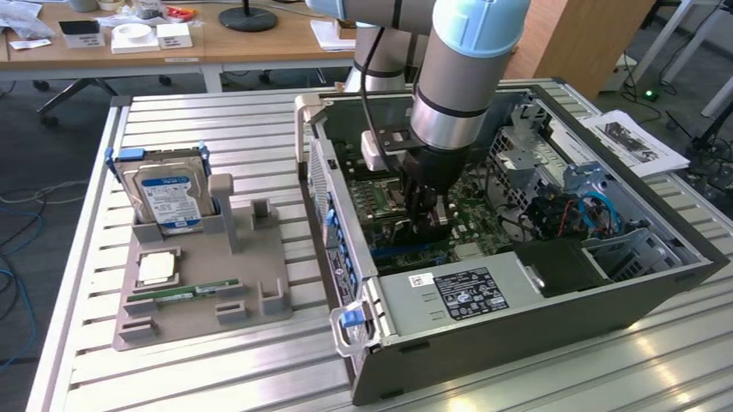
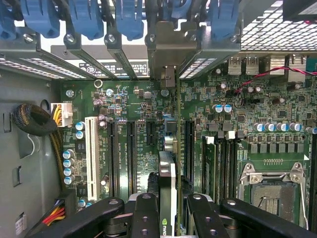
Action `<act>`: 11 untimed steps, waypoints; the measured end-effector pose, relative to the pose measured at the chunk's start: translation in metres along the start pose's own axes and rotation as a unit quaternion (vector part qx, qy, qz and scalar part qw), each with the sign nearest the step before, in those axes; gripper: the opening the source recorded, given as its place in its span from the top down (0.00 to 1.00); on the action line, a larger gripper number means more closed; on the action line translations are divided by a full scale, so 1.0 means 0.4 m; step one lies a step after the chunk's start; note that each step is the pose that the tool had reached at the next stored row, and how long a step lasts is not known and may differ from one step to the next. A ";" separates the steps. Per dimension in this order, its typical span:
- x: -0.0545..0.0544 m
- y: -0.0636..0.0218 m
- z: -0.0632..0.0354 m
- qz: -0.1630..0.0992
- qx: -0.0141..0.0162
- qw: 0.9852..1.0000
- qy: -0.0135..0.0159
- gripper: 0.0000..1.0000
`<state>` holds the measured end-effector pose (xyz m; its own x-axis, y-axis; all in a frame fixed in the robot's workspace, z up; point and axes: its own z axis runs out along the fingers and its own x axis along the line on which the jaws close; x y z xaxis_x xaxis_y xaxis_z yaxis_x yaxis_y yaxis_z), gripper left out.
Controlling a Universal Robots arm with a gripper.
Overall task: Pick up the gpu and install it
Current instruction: 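Insert the gpu into the slot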
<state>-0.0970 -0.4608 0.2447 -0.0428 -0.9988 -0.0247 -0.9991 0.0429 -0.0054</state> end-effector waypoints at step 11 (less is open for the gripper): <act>0.000 0.001 0.001 0.000 0.000 1.000 0.000 0.73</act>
<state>-0.0974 -0.4607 0.2444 -0.0427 -0.9988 -0.0248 -0.9991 0.0428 -0.0058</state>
